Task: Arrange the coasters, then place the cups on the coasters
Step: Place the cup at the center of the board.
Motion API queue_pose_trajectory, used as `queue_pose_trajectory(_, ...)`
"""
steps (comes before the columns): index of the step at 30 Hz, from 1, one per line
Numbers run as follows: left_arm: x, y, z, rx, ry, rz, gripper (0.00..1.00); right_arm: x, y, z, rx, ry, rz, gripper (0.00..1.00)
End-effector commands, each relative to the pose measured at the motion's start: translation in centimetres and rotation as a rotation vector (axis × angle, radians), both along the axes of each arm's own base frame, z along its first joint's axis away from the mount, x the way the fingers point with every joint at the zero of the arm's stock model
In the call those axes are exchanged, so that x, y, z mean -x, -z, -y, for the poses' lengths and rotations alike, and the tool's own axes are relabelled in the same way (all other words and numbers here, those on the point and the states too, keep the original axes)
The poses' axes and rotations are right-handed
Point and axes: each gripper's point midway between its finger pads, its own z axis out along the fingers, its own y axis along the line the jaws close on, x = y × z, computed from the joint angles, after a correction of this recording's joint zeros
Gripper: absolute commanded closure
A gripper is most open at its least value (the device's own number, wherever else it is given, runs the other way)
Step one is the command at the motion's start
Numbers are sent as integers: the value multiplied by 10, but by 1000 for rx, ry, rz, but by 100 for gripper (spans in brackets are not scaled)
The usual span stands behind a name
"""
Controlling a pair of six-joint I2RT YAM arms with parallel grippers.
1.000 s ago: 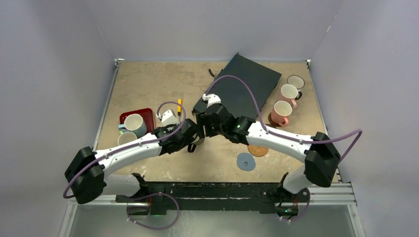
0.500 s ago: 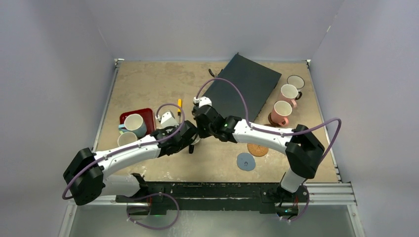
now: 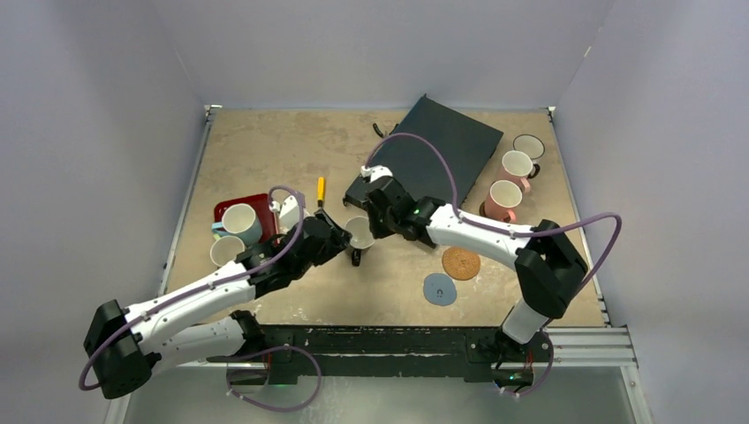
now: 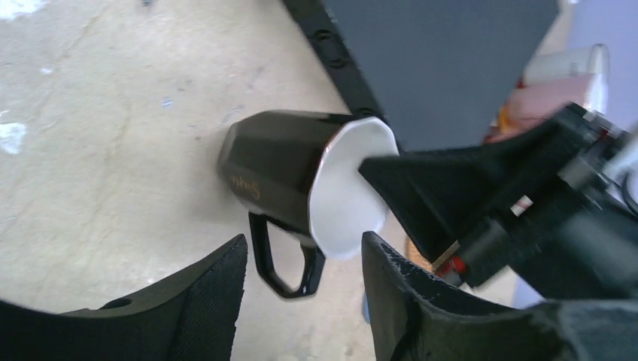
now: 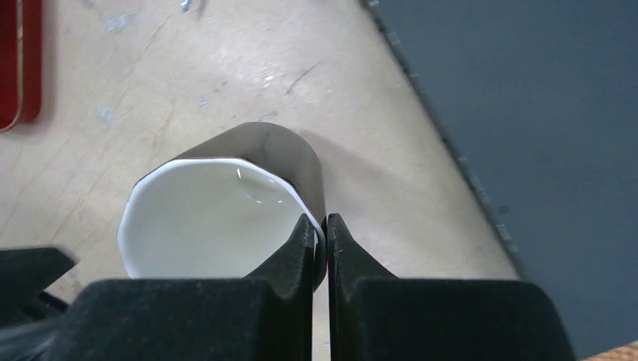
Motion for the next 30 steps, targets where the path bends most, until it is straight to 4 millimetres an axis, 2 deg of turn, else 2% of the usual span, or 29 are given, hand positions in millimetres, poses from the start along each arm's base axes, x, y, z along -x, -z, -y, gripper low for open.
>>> queue_pose_trajectory(1, -2, -44, 19, 63, 120, 117, 42, -16, -30, 15, -49, -39, 45, 100)
queue_pose_trajectory(5, 0, -58, 19, 20, 185, 140, 33, -15, -40, 21, -49, -121, 69, 100)
queue_pose_trajectory(8, -8, -68, 14, -33, 242, 163, 31, -9, -45, 18, -27, -224, 84, 100)
queue_pose_trajectory(11, -31, -83, 0, -41, 281, 185, 31, -1, -45, 16, 6, -324, 68, 100)
queue_pose_trajectory(12, -40, -87, -8, -61, 287, 189, 31, -4, -48, 17, 31, -342, 85, 100)
queue_pose_trajectory(15, -62, -93, -25, -88, 300, 201, 31, -2, -43, 19, 62, -386, 84, 100)
queue_pose_trajectory(22, -94, -106, -41, -137, 365, 260, 31, 2, -35, 21, 143, -481, 95, 100)
queue_pose_trajectory(26, -120, -95, -74, -243, 308, 269, 31, 5, -28, 18, 163, -518, 95, 100)
queue_pose_trajectory(30, -138, -92, -103, -224, 247, 278, 30, 3, -21, 18, 183, -515, 90, 100)
